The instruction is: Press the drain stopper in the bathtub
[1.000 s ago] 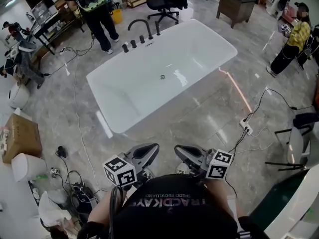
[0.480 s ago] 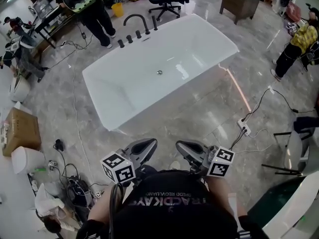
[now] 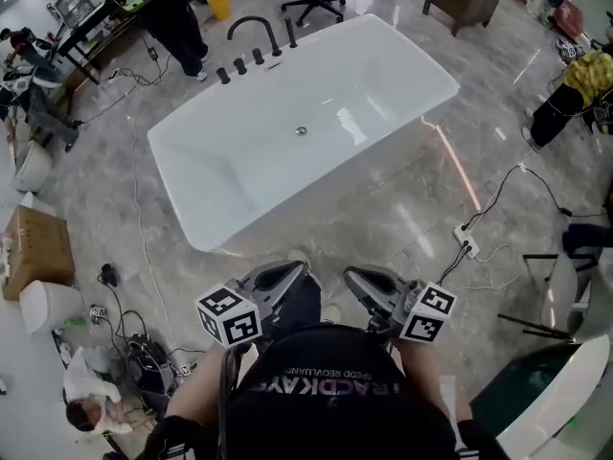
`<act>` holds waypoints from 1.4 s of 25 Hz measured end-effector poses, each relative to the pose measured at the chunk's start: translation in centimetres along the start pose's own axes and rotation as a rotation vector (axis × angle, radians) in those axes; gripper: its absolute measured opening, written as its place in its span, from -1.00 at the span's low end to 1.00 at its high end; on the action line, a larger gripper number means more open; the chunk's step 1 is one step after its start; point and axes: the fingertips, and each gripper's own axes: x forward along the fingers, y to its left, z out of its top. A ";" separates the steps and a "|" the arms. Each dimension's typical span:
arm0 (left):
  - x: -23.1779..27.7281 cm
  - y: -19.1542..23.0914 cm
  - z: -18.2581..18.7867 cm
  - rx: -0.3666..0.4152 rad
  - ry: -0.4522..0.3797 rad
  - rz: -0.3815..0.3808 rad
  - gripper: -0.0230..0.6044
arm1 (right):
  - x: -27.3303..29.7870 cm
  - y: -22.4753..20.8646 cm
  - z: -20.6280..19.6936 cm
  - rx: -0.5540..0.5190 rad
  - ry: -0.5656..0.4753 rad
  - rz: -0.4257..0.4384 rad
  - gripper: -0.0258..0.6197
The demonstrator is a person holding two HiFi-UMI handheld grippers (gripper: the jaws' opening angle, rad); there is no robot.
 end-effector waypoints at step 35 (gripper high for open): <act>12.2 20.2 19.3 -0.075 -0.099 0.155 -0.90 | 16.9 -21.4 20.1 -0.041 0.140 0.033 -0.89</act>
